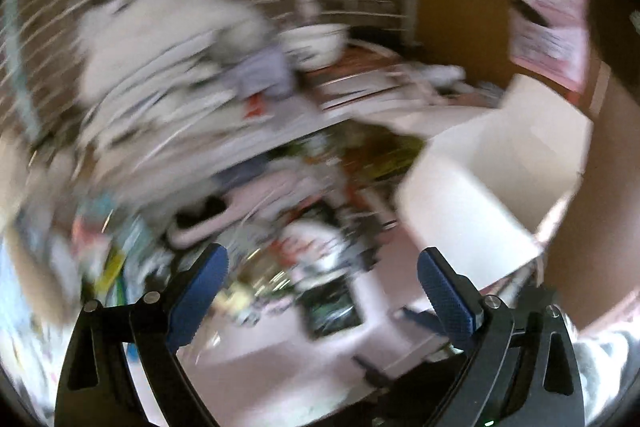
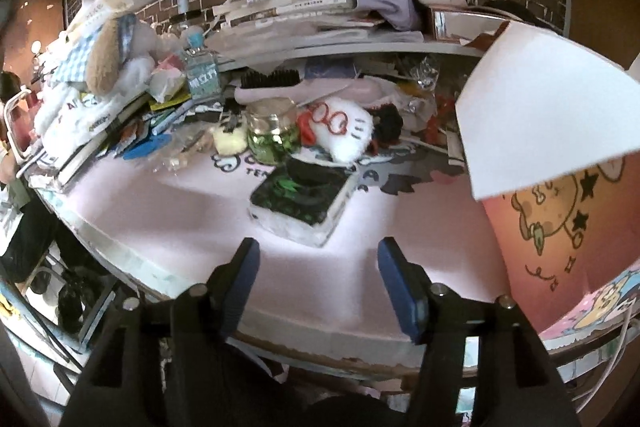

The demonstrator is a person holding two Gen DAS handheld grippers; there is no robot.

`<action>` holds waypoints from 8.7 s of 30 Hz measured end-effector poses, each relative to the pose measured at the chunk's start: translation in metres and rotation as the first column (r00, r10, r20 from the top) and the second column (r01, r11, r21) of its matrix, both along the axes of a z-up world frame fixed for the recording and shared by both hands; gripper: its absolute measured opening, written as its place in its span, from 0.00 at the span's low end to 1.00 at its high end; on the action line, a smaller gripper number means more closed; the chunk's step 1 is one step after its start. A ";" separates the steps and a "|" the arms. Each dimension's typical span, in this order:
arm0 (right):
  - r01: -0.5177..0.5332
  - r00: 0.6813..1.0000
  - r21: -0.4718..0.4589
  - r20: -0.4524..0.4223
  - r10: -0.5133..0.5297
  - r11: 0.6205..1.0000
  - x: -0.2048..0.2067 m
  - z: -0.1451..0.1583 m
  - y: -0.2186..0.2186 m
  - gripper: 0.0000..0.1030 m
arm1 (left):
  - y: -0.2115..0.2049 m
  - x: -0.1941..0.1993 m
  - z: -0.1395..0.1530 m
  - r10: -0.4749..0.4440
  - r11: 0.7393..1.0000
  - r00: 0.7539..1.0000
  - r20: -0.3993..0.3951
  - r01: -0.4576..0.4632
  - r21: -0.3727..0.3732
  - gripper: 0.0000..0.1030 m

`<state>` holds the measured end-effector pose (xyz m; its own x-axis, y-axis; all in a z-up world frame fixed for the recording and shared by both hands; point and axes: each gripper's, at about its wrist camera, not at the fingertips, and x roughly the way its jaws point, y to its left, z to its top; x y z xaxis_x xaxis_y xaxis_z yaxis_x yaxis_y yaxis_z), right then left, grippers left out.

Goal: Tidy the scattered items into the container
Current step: 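Withdraw the left gripper from the box back over the desk, then close the right gripper on the black square pouch, then lift the black pouch with the right gripper and carry it over the box, then lower the pouch into the white box and open the right gripper, then withdraw the right gripper from the box back over the desk, then move the left gripper to the clear bag with metal hair clip and grasp it, then lift the clip bag with the left gripper and carry it over the box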

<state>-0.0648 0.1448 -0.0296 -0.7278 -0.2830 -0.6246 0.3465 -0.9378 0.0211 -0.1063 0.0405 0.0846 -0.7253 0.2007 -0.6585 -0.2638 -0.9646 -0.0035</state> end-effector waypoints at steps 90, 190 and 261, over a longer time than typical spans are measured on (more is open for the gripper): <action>0.381 0.887 0.247 -0.368 -0.278 0.891 -0.022 0.125 0.054 0.48 | -0.051 0.045 0.024 0.191 0.979 0.972 -0.136 -0.179 0.092 0.92; -0.101 0.990 0.227 0.120 0.075 0.969 -0.033 0.009 -0.025 0.26 | -0.094 -0.031 -0.104 0.238 0.970 0.963 0.123 -0.243 0.020 0.56; 0.000 0.997 0.297 0.069 -0.021 0.955 -0.034 0.005 -0.017 0.32 | 0.051 -0.030 0.042 -0.262 0.959 0.962 -0.078 0.268 0.088 0.09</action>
